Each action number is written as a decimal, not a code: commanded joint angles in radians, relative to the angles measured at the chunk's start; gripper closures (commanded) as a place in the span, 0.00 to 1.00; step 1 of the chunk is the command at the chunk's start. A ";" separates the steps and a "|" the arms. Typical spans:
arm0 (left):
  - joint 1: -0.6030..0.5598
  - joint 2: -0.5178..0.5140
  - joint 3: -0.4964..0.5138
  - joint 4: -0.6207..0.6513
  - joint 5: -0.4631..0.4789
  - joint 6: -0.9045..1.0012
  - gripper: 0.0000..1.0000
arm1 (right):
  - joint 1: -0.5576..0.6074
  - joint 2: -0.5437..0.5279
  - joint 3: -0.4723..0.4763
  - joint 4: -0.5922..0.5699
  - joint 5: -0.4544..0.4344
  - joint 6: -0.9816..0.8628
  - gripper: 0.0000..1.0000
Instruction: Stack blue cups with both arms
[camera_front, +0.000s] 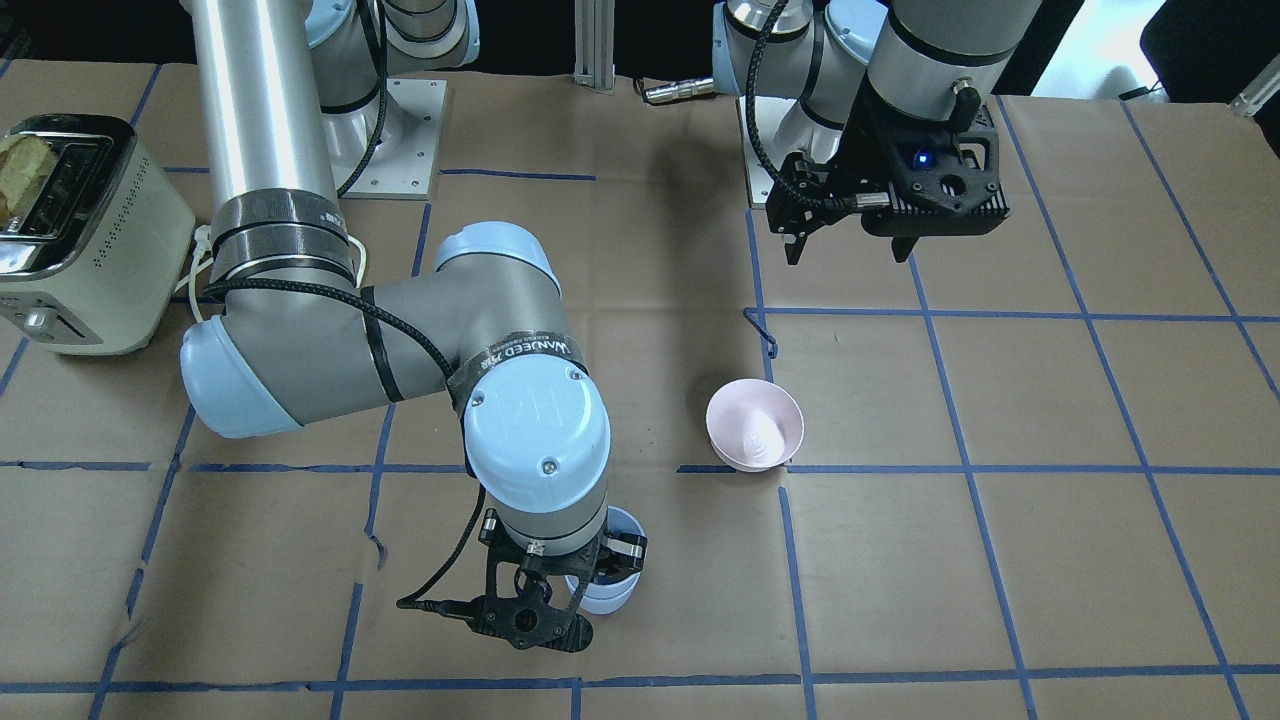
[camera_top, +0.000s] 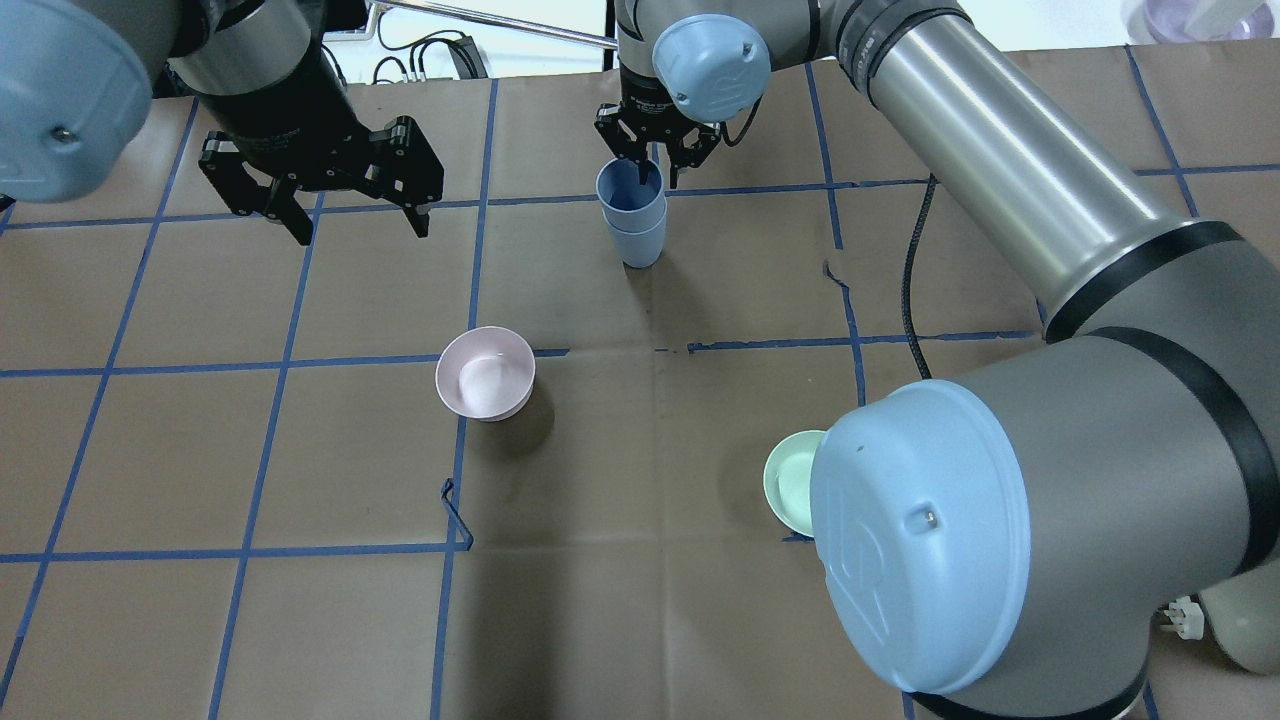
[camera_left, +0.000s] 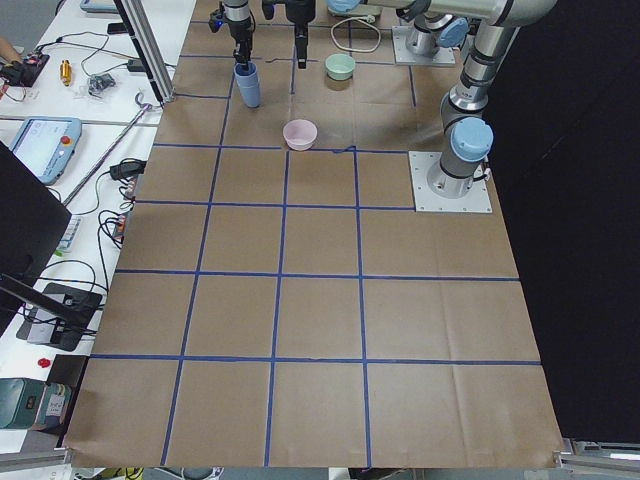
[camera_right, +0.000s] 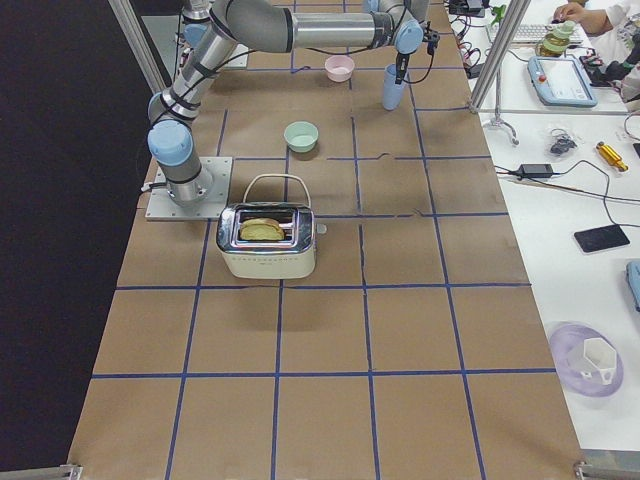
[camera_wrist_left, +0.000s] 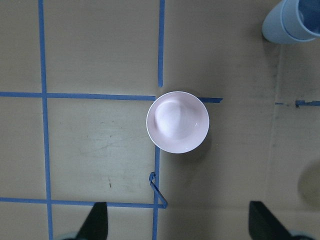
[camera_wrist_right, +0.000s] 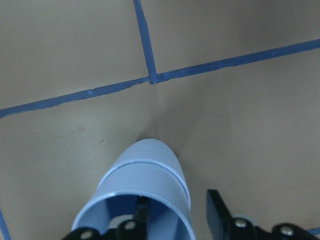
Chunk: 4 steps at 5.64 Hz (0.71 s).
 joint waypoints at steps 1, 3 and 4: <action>0.000 0.000 0.000 0.000 0.000 0.000 0.01 | -0.020 -0.093 -0.006 0.098 0.034 -0.009 0.00; 0.000 0.000 0.000 0.000 -0.001 0.000 0.01 | -0.107 -0.228 0.034 0.319 0.016 -0.194 0.00; 0.000 0.000 0.000 0.000 0.000 0.002 0.01 | -0.182 -0.308 0.098 0.403 -0.002 -0.329 0.03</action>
